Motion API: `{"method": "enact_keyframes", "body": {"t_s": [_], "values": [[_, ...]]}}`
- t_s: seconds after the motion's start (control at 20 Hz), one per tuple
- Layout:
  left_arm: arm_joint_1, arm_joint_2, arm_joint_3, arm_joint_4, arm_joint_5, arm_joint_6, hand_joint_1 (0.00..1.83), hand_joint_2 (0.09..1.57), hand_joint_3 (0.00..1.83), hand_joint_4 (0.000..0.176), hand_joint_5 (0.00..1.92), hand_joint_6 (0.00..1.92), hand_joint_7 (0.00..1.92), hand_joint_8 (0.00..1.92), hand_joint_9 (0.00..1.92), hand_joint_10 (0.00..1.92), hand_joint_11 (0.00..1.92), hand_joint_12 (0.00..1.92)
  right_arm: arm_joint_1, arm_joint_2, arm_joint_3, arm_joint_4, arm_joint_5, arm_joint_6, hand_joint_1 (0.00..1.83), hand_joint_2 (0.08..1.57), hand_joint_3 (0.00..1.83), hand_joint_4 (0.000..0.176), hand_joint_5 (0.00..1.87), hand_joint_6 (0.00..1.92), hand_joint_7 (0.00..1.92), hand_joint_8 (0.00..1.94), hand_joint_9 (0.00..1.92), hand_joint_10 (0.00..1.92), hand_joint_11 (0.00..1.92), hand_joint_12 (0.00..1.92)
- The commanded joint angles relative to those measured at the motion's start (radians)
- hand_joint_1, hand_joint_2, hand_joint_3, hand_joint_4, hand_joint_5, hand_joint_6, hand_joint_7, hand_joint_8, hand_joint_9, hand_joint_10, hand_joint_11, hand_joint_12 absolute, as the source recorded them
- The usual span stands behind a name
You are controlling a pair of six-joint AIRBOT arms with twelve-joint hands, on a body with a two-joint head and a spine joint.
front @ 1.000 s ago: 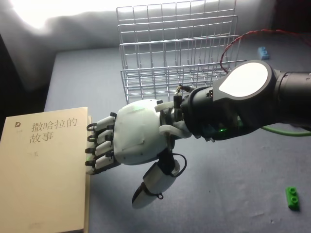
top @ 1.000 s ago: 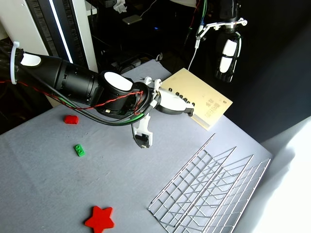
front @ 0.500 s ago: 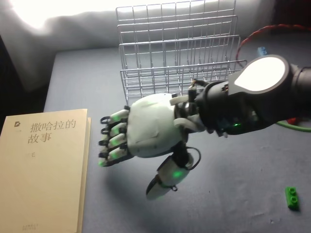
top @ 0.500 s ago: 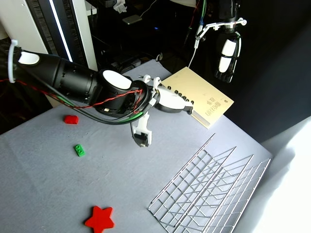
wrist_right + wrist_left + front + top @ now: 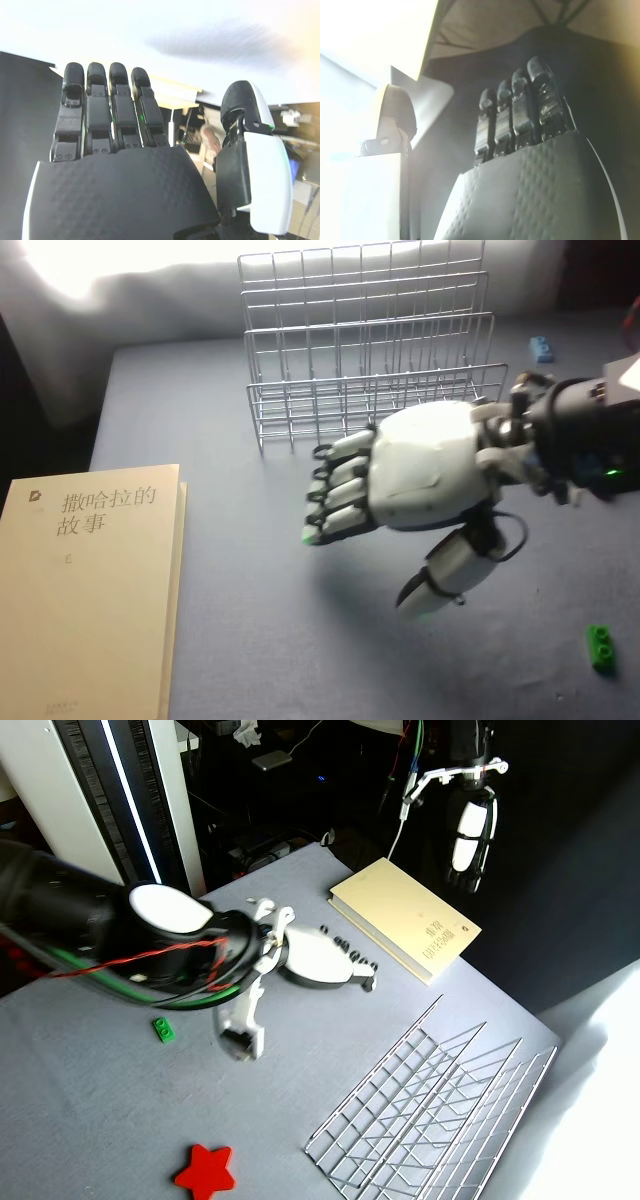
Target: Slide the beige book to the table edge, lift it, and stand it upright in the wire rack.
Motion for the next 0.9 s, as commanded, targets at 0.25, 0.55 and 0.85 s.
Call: {"method": "enact_keyframes", "body": {"t_s": [0.25,0.55,0.85], "values": [[-0.016,-0.046,0.04,-0.004,-0.061,-0.003,0.88,1.14,0.0,0.0,0.17,0.0,0.1,0.0,0.12,0.0,0.0,0.39,0.052,0.115,-0.022,0.08,0.089,-0.021,0.24,1.1,0.0,0.0,0.19,0.0,0.18,0.0,0.17,0.0,0.0,0.51],[-0.024,-0.077,0.058,-0.004,-0.06,-0.003,0.9,1.11,0.0,0.0,0.19,0.0,0.13,0.0,0.15,0.0,0.0,0.43,0.084,0.184,-0.03,0.081,0.163,-0.033,0.25,1.1,0.0,0.0,0.19,0.0,0.19,0.0,0.19,0.0,0.0,0.54],[-0.037,-0.098,0.091,-0.003,-0.059,-0.001,0.91,1.11,0.01,0.0,0.22,0.0,0.15,0.0,0.15,0.0,0.0,0.47,0.119,0.268,-0.03,0.091,0.282,-0.034,0.21,1.1,0.0,0.0,0.19,0.0,0.18,0.0,0.18,0.0,0.0,0.56]]}}
